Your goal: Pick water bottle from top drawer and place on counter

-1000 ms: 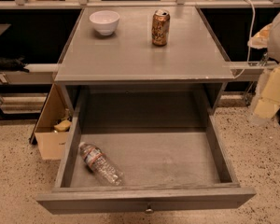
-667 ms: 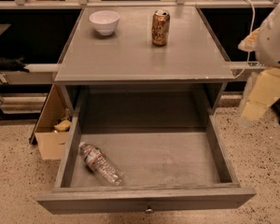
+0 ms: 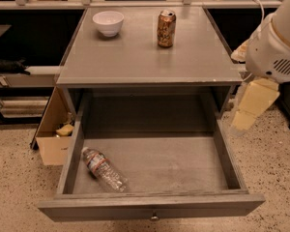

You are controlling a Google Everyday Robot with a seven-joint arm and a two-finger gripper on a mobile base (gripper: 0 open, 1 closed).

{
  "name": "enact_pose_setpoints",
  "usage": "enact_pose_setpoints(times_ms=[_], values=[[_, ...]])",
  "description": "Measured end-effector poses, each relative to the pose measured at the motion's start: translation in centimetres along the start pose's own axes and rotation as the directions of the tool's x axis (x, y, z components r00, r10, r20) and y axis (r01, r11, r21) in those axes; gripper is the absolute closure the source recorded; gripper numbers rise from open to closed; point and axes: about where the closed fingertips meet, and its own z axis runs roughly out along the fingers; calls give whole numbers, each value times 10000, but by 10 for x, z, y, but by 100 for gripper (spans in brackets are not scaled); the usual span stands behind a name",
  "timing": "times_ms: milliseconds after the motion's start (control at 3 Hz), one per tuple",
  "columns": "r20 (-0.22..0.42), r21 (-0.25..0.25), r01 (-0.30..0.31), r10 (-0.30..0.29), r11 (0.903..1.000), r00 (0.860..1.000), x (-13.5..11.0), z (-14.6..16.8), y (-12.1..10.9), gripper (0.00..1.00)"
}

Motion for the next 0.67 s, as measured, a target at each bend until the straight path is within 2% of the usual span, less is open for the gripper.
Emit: enact_pose_setpoints(times_ms=[333,667], values=[[-65,-697,-174,170,9974,9998,-23,58,18,0],[-152,-1352,-456,439,9898,9989,-43,109,36,0]])
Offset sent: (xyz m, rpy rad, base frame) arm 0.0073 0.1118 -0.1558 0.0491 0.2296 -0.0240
